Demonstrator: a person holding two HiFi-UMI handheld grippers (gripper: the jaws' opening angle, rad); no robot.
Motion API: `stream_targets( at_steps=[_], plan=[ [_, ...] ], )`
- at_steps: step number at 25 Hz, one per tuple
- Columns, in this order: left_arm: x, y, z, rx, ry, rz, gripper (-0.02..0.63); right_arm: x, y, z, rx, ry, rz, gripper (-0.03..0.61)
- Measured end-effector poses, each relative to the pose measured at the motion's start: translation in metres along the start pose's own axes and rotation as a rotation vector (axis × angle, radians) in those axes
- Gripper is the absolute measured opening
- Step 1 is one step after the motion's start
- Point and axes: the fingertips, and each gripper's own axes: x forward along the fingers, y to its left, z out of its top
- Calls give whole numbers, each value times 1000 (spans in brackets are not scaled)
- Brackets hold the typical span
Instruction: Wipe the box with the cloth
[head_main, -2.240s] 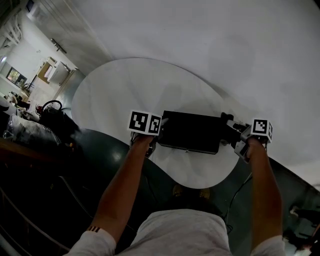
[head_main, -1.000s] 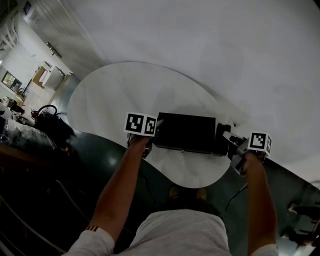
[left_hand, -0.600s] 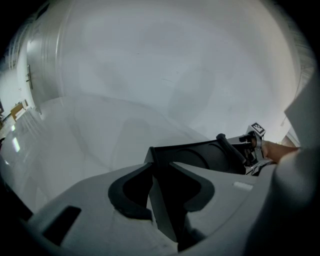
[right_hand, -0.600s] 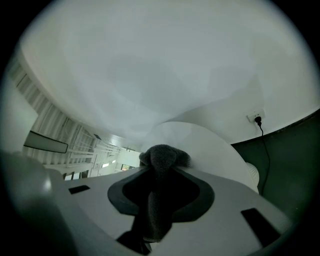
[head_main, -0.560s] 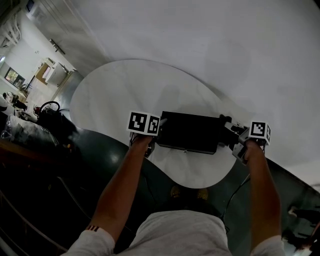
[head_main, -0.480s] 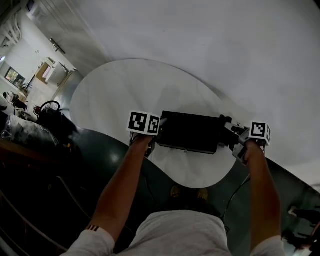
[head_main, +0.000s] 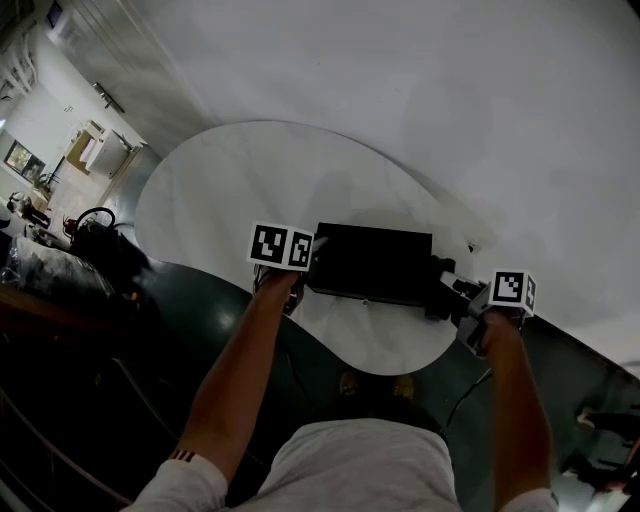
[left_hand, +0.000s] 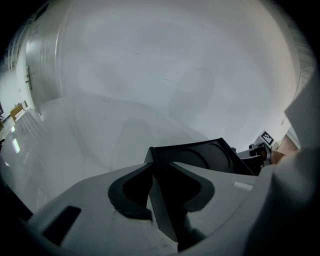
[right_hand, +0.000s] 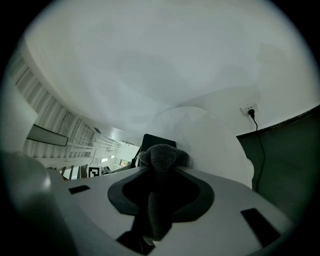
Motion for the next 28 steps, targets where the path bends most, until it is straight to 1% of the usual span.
stream_targets(
  at_steps=[7, 12, 15, 18, 20, 24, 28],
  plan=[
    [2, -4, 9, -3, -1, -2, 109, -18, 2, -18, 16, 17, -21, 94],
    [4, 2, 10, -4, -4, -1, 109, -18, 2, -27, 15, 31, -24, 94],
    [6, 5, 12, -5, -5, 1, 109, -18, 5, -24, -4, 31, -15, 94],
    [9, 6, 11, -5, -3, 3, 109, -22, 8, -17, -18, 27, -40, 94],
    [6, 7, 7, -6, -5, 4, 109, -25, 13, -16, -38, 21, -54, 94],
    [-2, 5, 1, -3, -5, 5, 104, -28, 29, -3, -123, 6, -30, 94],
    [-10, 6, -7, -1, -20, -4, 103, -27, 37, 6, -182, -7, -37, 94]
  ],
)
